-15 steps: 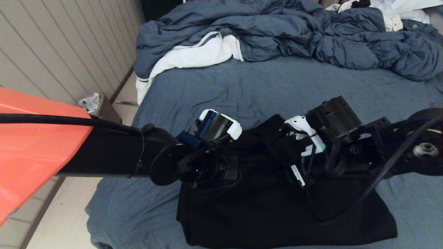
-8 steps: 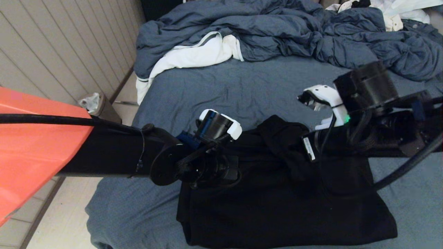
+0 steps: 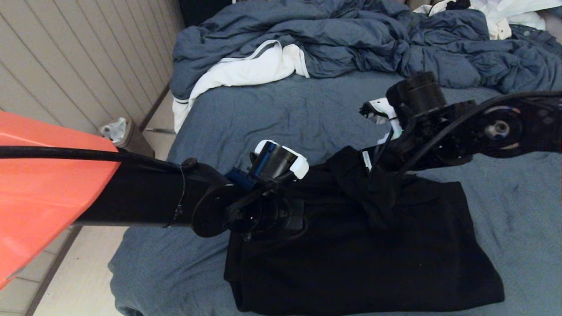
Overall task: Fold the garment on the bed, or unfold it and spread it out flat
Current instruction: Fold the black sweatshirt
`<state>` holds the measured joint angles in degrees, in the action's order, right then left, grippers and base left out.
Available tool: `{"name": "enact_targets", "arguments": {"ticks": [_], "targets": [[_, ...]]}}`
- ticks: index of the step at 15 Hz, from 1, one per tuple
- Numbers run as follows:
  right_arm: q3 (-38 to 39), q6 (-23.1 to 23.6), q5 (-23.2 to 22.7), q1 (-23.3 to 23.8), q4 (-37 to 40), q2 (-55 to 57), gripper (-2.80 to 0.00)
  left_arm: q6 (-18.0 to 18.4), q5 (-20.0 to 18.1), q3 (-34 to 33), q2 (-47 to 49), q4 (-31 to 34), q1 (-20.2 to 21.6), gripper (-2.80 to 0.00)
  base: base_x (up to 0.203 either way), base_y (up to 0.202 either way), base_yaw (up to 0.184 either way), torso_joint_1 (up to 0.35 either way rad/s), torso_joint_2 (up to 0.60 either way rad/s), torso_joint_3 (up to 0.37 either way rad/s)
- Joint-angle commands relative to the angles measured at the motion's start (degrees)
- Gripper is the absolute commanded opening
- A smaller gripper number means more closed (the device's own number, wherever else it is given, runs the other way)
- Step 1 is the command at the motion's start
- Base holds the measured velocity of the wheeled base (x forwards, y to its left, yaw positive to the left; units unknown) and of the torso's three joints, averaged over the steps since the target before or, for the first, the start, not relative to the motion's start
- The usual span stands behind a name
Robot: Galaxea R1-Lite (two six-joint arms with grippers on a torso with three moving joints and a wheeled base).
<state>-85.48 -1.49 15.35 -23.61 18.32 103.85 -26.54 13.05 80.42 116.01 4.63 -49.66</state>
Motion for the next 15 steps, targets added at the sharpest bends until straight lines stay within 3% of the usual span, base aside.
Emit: {"name": "enact_targets", "arguments": {"ticks": [1,6,9,15], "targets": [[-0.9,-0.1,0.2,0.2,0.1,5.2,-2.80,-0.2,0.0,0.0,0.3,0.0,0.0,-2.80,0.000,0.000,0.000,0.000,0.00,0.000],[7.0,-0.4,0.1,0.2,-0.3,5.3,-2.80,-0.2,0.1,0.2,1.4,-0.5,0.0,-2.80,0.000,0.000,0.000,0.000,0.00,0.000],[13.6,-0.3,0.1,0.2,-7.8,6.3,-2.80,-0.2,0.1,0.5,1.6,-0.4,0.1,-2.80,0.000,0.000,0.000,0.000,0.00,0.000],[14.3,-0.6,-0.4,0.0,-10.1,10.7,-2.80,-0.2,0.1,0.4,1.6,-0.5,0.1,-2.80,0.000,0.000,0.000,0.000,0.00,0.000]]}}
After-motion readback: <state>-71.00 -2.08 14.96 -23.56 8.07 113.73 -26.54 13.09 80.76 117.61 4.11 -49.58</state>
